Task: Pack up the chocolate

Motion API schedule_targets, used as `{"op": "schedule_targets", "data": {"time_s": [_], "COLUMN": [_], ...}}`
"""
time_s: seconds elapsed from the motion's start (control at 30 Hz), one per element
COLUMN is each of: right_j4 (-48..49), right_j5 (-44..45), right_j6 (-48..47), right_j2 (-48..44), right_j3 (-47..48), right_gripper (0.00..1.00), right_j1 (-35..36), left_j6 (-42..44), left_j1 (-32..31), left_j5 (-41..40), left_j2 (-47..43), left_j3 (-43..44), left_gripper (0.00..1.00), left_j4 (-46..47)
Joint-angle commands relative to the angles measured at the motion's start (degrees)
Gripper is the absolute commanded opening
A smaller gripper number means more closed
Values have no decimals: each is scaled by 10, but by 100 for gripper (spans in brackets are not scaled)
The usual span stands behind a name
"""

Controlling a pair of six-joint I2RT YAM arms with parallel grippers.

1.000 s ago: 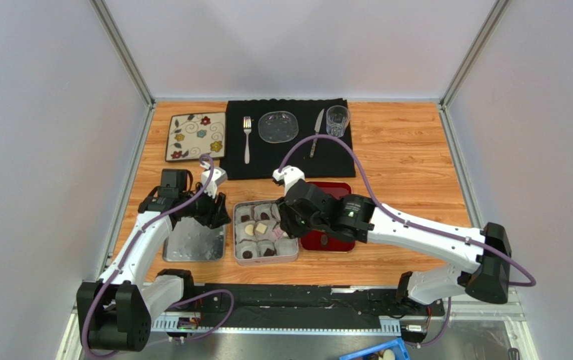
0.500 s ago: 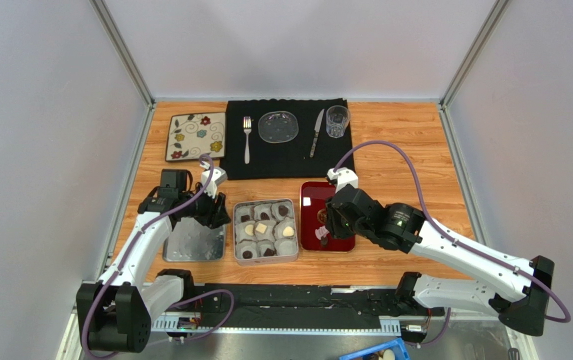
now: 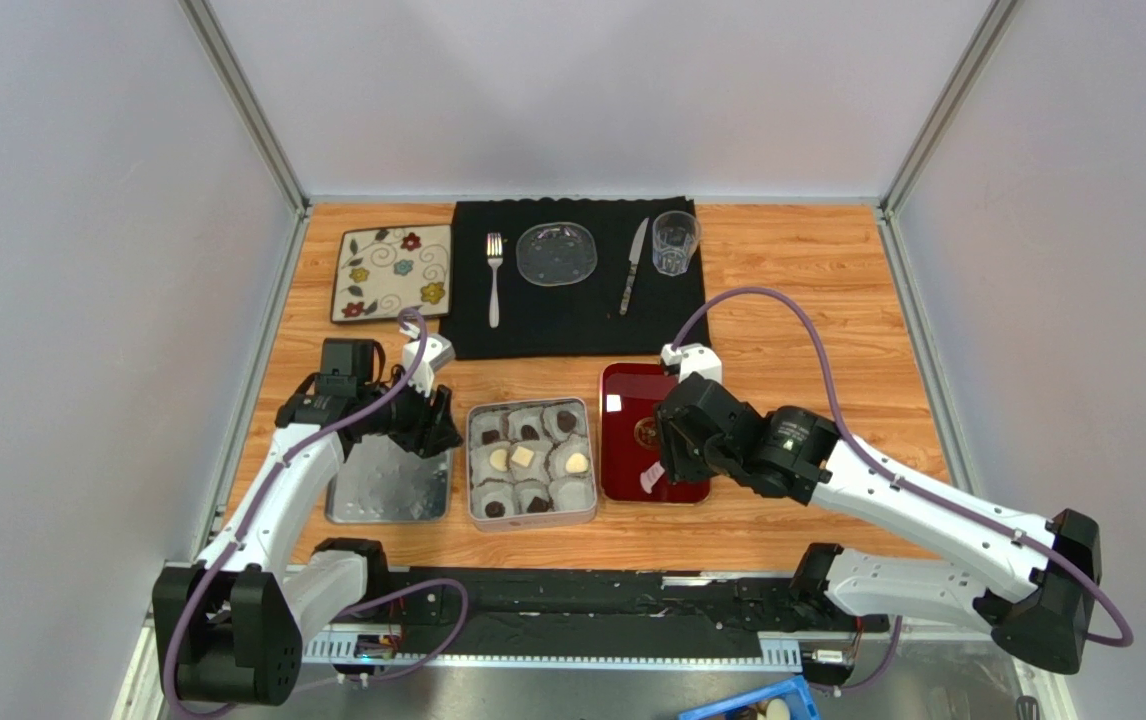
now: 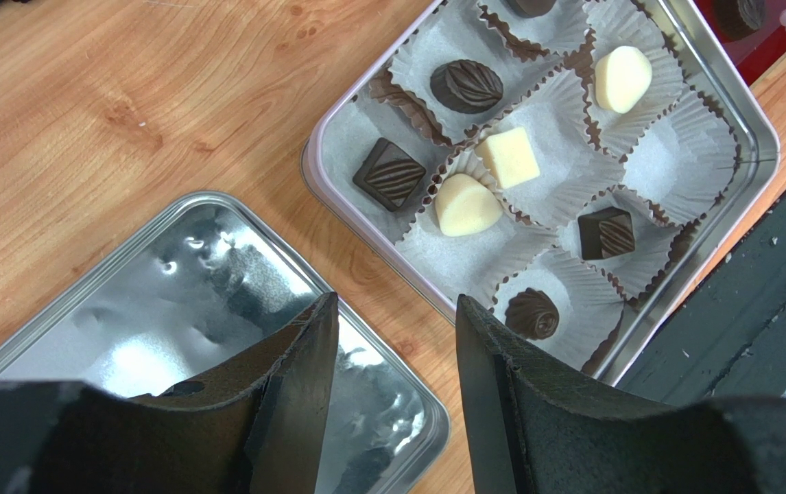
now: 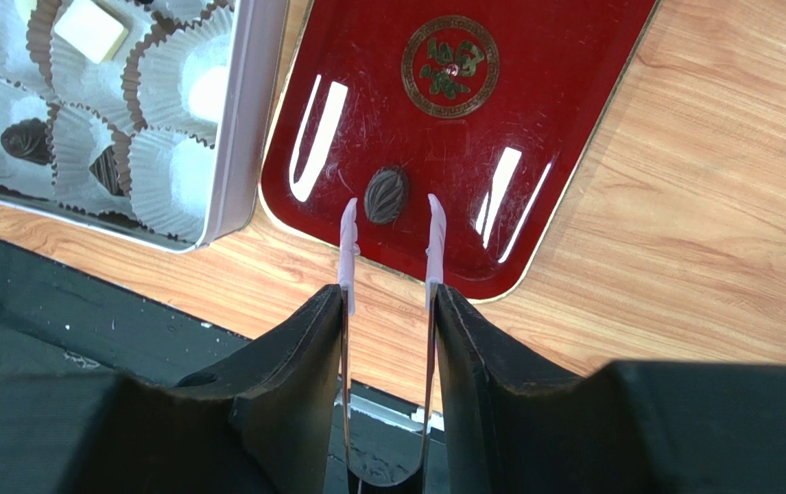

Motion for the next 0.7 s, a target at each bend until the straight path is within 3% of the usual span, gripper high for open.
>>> {"op": "schedule_targets", "data": {"time_s": [0.0, 0.67], "right_j4": [42, 84], "right_j5": [4, -10], "right_j6": [-7, -28], "right_j2": [9, 57], "right_j3": [4, -7], "right_gripper": [41, 39], "right_j1": [-13, -26], "left_j6": [10, 11], "left_j1": [2, 2], "left_j5": [13, 14], "left_j2": [-5, -3], "left_j3": [19, 22], "left_gripper": [55, 55], "left_j4": [-1, -1]}}
